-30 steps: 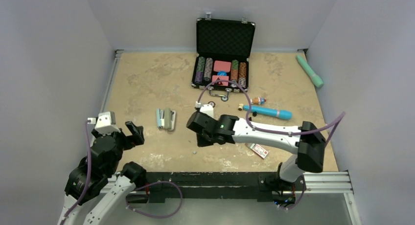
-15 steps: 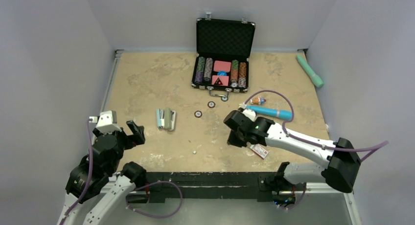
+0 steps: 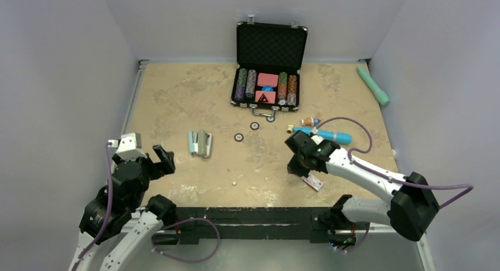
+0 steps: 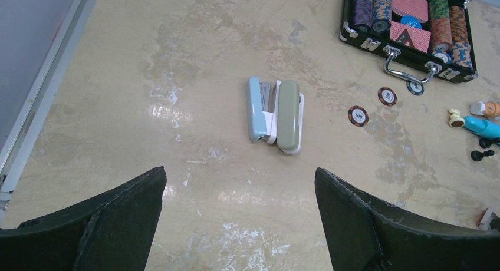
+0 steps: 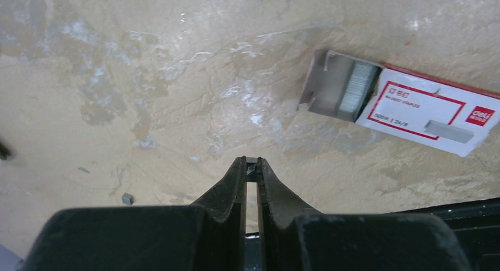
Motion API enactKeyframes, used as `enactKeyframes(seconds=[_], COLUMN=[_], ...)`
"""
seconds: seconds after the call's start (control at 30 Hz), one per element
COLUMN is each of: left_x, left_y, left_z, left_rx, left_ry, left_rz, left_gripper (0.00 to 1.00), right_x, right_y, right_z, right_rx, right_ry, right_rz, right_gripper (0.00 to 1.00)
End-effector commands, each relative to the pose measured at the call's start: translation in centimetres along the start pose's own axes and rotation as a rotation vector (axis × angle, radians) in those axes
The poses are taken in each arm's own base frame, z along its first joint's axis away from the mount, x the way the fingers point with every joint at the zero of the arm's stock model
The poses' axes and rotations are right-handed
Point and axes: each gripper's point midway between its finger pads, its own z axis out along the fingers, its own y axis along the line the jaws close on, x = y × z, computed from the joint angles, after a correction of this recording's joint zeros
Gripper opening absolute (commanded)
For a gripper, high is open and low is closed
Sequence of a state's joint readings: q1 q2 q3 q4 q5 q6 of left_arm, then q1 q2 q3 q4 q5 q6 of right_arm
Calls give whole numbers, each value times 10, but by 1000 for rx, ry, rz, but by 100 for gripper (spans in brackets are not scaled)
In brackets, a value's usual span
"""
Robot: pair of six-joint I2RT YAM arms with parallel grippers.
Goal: Unload the staples from the stapler
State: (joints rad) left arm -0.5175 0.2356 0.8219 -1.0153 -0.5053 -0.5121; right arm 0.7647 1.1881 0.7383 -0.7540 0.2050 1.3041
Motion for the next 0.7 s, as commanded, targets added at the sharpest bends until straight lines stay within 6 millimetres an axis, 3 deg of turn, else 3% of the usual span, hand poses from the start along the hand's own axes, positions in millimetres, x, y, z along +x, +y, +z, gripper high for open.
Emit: enactKeyframes(seconds=[0.0,0.1,0.67], left_x=[-5,-5,-5], left_y=[-1,-1,-1], left_z=[0,0,0], left_rx=[-3,-4,-1], left_ry=[-10,-8,-12], left_rz=[-4,-3,-5], left_gripper=[99,99,99], right_x=[-4,-10,-51], right_y=[-18,-32,-41], right_z=[0,3,26], right_rx=[43,102,198], right_ry=[-14,-39,-176], right_rz=[93,114,88], right_gripper=[0,0,0])
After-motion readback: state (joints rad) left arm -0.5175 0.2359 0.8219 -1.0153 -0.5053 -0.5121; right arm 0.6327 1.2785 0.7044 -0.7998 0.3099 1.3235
